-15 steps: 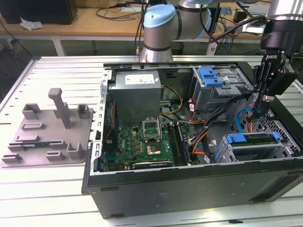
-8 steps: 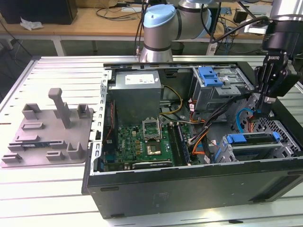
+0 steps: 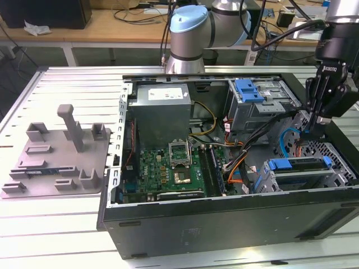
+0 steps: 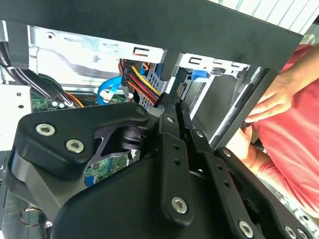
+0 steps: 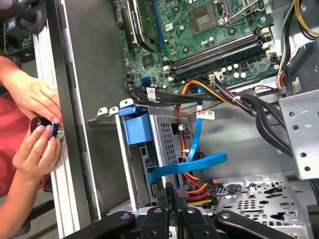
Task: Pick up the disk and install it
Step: 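Insert the first disk wire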
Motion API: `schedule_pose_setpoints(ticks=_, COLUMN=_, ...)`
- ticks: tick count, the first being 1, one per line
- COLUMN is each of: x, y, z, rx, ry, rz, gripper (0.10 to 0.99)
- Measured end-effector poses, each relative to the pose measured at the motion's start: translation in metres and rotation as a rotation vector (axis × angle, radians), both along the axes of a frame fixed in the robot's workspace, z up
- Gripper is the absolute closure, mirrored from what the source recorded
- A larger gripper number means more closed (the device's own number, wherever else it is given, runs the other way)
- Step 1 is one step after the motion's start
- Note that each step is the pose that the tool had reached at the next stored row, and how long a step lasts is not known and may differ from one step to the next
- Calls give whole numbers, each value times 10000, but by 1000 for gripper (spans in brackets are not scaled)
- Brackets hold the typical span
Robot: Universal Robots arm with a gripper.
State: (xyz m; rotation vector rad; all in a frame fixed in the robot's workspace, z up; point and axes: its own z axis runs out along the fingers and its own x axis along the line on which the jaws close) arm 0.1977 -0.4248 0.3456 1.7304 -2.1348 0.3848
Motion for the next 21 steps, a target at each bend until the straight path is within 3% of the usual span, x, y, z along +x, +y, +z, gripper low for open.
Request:
schedule_pose_setpoints(ticks=7, x=-26, y=-91, z=18, rx=218, ry=-53, rz=1, gripper=922)
schedule_pose_setpoints(ticks=14, x=-49, y=-215, z=39, rx=524, ry=-103, rz=1, gripper=922)
schedule_pose_setpoints(ticks=17, x=-65, y=-297, z=50, rx=711, ry=-127, rz=-1, gripper=922)
schedule_pose_setpoints(ticks=21, x=-96, y=-389, z=52, rx=1086, ry=-140, rz=-2, gripper=922)
